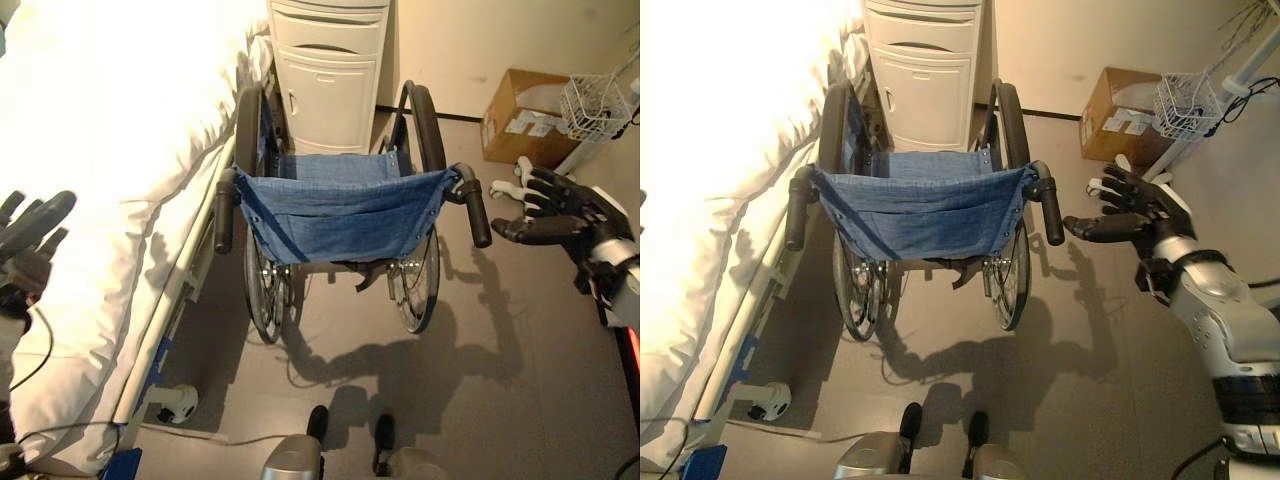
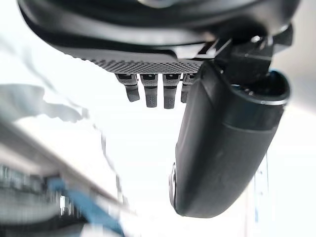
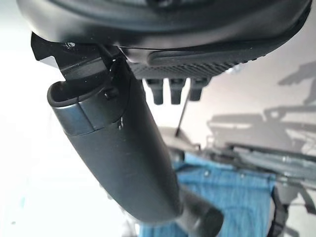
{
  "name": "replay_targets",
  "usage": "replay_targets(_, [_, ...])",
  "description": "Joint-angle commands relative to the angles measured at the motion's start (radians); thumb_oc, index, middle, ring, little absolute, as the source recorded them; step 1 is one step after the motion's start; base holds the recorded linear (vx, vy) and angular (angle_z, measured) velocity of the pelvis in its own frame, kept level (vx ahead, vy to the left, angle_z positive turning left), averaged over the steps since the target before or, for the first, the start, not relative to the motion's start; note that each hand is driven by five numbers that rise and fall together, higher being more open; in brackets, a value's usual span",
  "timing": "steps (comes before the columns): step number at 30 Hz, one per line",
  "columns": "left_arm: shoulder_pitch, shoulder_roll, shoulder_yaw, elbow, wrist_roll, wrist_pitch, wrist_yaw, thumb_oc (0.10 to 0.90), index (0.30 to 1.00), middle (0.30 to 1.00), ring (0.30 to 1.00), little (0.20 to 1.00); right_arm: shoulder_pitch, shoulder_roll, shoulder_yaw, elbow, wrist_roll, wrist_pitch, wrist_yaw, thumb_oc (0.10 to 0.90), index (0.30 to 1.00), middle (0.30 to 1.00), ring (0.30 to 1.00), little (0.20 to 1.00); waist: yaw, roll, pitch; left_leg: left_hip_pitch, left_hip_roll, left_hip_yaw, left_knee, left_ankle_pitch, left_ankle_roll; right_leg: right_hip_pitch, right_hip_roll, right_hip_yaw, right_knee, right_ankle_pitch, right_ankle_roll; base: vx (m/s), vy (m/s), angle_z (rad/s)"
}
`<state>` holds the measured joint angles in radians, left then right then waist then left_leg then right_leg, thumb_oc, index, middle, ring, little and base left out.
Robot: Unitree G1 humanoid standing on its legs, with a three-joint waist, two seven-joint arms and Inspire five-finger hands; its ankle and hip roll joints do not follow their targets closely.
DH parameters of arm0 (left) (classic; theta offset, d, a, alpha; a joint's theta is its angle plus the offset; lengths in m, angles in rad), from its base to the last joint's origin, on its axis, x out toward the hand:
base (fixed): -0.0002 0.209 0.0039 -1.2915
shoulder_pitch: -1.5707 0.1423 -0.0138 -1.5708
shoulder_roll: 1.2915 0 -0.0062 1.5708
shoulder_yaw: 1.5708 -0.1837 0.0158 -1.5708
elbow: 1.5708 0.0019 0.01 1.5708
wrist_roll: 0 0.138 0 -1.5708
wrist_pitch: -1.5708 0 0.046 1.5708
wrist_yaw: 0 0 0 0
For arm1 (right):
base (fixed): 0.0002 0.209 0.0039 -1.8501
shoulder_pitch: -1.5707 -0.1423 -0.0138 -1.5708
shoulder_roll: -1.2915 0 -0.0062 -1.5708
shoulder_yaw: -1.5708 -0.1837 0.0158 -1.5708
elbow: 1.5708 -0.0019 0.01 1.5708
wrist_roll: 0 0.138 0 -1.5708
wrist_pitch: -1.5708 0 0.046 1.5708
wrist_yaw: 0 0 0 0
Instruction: Push the wheelchair next to the bed
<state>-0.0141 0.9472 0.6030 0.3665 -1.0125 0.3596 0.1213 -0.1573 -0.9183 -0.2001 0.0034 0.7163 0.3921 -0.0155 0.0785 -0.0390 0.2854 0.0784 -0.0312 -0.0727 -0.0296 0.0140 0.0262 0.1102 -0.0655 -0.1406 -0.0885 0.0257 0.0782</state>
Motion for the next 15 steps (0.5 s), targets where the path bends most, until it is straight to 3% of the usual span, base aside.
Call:
replay_targets(1, [0.049,0.083,0.039,0.051,0.019,-0.083,-0.061,0.8,0.9,0.9,0.9,0.9,0.047,-0.039,-0.091,0.001,0.004,-0.155,-0.032,0.8,0.9,0.9,0.9,0.9,-0.016,0.019,-0.191,-0.018,0.037,0.052,-0.014,0.018,-0.056,-0.003,-0.002,-0.032,0.017,-0.002,0.01,-0.01,-0.013,-0.04])
replay_targets(4, [0.12,0.031,0.083,0.043,0.009,-0.037,-0.088,0.8,0.9,0.9,0.9,0.9,0.121,0.022,-0.159,0.023,0.0,-0.15,-0.034,0.8,0.9,0.9,0.9,0.9,-0.021,0.023,-0.194,-0.018,0.043,0.052,-0.031,0.029,-0.061,-0.006,0.001,-0.033,0.011,-0.001,0.012,-0.03,-0.012,-0.05])
replay_targets(7, [0.145,-0.024,0.066,0.031,-0.001,-0.007,-0.121,0.8,0.9,0.9,0.9,0.9,0.158,0.074,-0.185,0.06,0.002,-0.144,-0.033,0.8,0.9,0.9,0.9,0.9,-0.025,0.024,-0.196,-0.016,0.045,0.05,-0.033,0.024,-0.063,-0.005,0.002,-0.033,0.013,-0.01,0.015,-0.01,-0.003,0.0])
replay_targets(15, [0.205,-0.172,-0.12,-0.028,0.066,0.109,-0.257,0.8,0.9,0.9,0.9,0.9,0.295,0.291,-0.115,0.336,0.085,-0.127,-0.064,0.8,0.9,0.9,0.9,0.9,-0.027,0.022,-0.194,-0.017,0.04,0.041,-0.021,0.023,-0.06,-0.003,0.006,-0.037,0.022,-0.01,0.014,0.0,0.001,0.04])
